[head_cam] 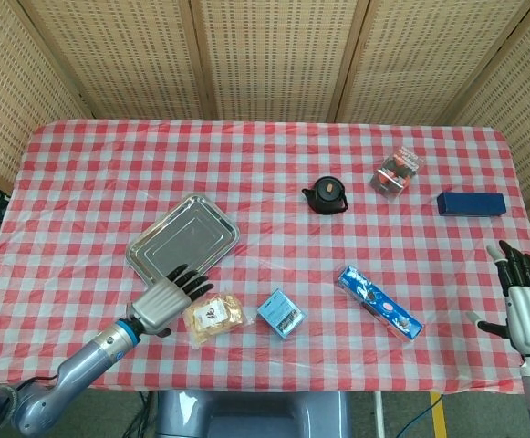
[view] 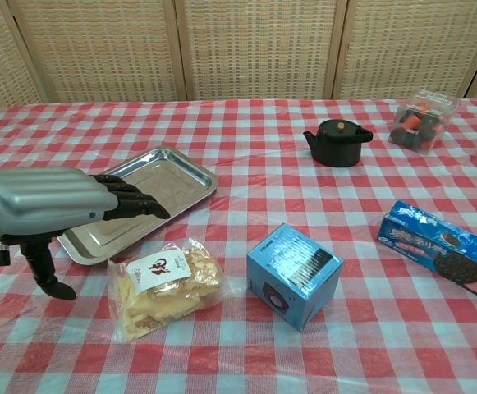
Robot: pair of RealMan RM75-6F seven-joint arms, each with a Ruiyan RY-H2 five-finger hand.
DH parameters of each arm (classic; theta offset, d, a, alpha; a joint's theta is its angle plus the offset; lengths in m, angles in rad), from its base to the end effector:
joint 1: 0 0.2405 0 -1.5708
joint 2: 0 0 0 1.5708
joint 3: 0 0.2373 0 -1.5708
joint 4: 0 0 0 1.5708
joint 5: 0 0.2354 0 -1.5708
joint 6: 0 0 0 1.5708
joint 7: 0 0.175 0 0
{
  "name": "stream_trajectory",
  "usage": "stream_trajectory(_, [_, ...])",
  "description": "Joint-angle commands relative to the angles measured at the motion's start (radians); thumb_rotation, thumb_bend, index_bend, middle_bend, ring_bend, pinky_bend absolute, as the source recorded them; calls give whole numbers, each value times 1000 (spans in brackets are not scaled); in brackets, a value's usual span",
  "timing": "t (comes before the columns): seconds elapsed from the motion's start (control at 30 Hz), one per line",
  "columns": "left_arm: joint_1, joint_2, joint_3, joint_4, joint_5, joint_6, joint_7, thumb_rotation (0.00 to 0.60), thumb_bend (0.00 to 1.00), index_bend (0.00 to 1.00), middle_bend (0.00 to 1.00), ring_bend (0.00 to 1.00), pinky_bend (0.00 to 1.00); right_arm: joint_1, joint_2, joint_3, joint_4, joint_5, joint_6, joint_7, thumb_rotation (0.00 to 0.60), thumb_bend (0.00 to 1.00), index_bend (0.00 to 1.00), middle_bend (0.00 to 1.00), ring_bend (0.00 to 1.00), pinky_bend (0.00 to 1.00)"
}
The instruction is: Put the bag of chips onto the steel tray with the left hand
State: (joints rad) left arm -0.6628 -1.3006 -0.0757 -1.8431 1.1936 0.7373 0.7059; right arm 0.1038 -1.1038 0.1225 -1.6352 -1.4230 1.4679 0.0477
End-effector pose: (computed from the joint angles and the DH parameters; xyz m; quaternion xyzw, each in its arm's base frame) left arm -0.1279 0.2730 -0.0522 -0.8830 -0.2587 -0.2273 0.3191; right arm -0.3017 -0.2345 0.1448 0.5520 -0.3998 0.4189 0.6000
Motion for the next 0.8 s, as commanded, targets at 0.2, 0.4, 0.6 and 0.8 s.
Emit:
stream_trajectory(0.2, [-84,-77,20,19,-138,0,97,600,0,0,0,0,0,-3,8,5,-1,5,3,21,600,72,0,0,0,0])
stream_trajectory(0.4, [-135,-131,39,34,-212,15,146,600,0,0,0,0,0,-7,17,10,-2,10,6,41,600,73,0,0,0,0])
stream_trajectory(0.6, [-172,-171,52,39,-260,34,178,600,75,69,0,0,22,-9,24,13,-3,11,8,58,600,73,0,0,0,0])
stream_trajectory(0.8, [-177,-217,84,61,-252,117,204,600,315,345,110,90,207,-14,32,16,-4,8,13,80,600,73,0,0,0,0])
